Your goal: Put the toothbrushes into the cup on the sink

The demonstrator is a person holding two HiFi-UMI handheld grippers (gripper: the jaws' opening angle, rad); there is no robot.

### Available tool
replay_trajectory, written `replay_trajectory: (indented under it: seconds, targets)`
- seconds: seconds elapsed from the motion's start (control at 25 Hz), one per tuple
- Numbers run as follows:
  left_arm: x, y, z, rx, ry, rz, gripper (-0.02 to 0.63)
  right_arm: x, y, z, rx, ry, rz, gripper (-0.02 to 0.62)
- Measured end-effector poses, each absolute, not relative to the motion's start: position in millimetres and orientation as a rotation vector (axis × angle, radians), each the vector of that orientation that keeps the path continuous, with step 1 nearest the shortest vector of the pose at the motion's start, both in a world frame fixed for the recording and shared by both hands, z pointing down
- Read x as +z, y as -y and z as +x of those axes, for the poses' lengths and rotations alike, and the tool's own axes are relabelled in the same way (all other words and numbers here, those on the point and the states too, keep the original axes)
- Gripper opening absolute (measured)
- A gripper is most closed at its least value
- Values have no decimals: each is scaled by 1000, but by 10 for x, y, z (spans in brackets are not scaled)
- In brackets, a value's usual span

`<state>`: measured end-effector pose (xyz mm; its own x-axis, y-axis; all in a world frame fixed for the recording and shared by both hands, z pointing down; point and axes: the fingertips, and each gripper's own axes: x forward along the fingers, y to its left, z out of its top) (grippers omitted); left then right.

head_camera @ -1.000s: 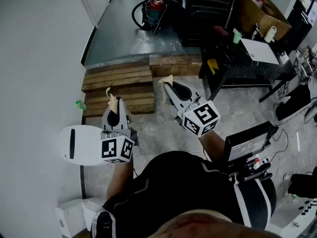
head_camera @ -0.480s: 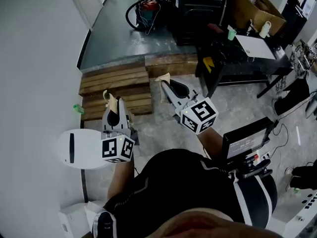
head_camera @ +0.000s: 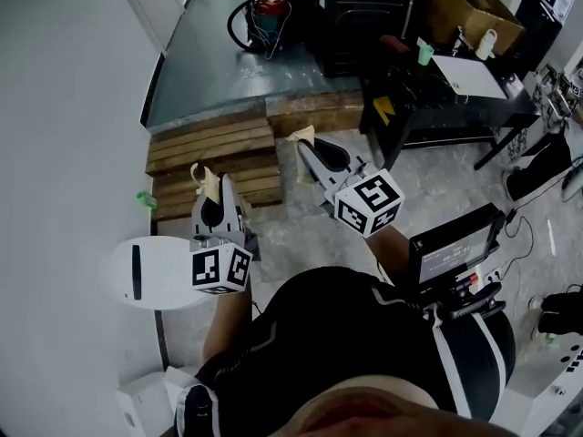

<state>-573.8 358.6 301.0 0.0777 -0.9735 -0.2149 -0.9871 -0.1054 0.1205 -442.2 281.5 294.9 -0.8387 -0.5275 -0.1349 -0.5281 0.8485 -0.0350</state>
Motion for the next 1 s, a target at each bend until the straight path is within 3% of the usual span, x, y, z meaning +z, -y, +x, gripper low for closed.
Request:
replay_trajectory:
  seconds: [1.0]
  targets:
    - [3151, -3003, -5226, 337, -1820, -2517, 12, 2983, -2526, -3928, 22, -2816, -1061, 44]
